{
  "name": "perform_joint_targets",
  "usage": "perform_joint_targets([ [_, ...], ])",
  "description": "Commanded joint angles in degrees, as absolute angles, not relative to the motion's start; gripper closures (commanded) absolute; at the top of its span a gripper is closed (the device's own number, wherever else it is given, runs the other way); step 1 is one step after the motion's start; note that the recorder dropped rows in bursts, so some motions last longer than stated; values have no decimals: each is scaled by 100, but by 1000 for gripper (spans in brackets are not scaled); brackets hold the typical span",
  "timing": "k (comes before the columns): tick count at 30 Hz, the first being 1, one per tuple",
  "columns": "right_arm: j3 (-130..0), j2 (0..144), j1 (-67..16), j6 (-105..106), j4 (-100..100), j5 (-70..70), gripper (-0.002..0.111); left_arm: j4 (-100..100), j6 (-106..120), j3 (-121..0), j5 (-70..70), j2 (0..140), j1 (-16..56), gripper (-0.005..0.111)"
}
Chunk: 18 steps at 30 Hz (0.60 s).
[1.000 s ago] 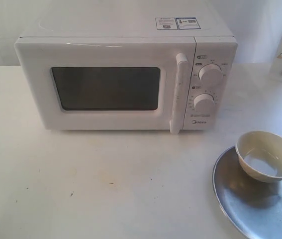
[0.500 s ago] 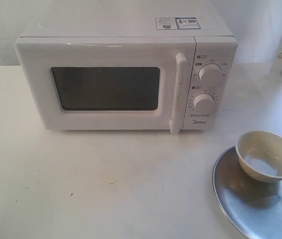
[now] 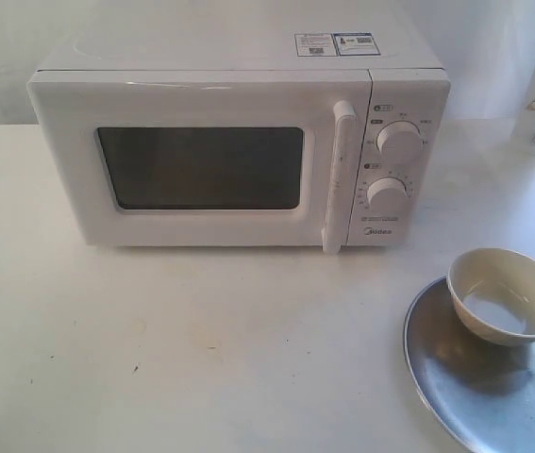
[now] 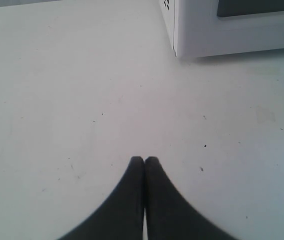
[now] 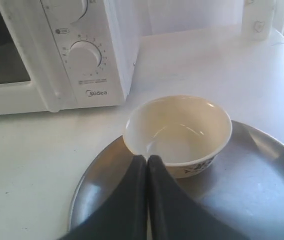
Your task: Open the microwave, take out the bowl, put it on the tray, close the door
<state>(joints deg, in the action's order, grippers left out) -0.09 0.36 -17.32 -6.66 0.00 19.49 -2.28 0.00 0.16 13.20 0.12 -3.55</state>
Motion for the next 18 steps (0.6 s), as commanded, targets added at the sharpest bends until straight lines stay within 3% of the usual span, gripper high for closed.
perform_joint_targets([
  [1,0,0,-1488,-561,0,1917,108,-302,0,0,1333,0,-328,107],
  [18,0,0,-1423,-929,0,1917,108,-302,0,0,1333,0,-328,107],
])
